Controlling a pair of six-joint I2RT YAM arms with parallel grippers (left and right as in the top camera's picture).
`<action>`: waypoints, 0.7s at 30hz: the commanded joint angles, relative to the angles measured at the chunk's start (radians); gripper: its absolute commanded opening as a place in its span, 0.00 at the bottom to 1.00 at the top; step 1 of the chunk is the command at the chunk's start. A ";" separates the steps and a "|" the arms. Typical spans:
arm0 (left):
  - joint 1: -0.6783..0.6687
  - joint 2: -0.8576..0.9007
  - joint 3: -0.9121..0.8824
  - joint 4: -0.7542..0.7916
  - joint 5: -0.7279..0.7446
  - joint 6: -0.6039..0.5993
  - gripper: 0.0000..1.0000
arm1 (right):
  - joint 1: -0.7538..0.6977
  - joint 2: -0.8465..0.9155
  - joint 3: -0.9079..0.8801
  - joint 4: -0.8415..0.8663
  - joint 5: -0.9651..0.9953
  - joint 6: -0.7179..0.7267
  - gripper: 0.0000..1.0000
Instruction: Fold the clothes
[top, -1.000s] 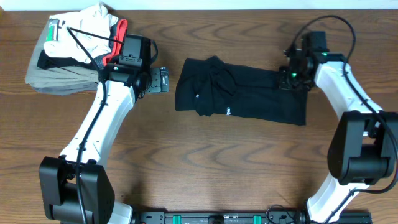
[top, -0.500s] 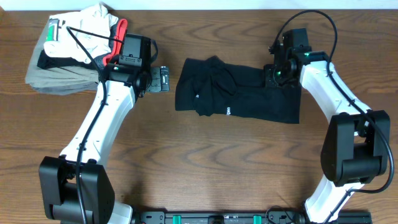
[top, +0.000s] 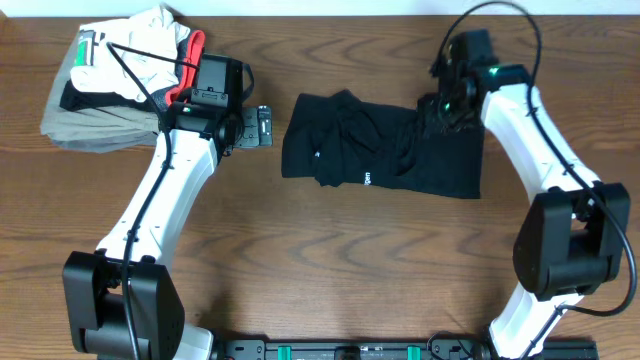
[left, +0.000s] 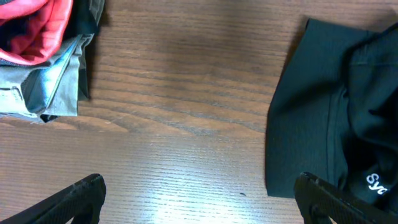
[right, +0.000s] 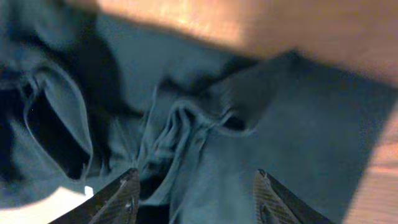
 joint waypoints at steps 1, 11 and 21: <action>0.006 0.012 0.006 0.003 -0.016 0.006 0.98 | -0.022 -0.014 0.024 0.001 0.048 0.027 0.56; 0.006 0.012 0.006 0.010 -0.016 0.006 0.98 | 0.007 0.109 0.023 0.041 0.044 0.169 0.55; 0.006 0.012 0.006 -0.003 -0.016 0.006 0.98 | 0.010 0.189 0.023 0.135 0.062 0.188 0.51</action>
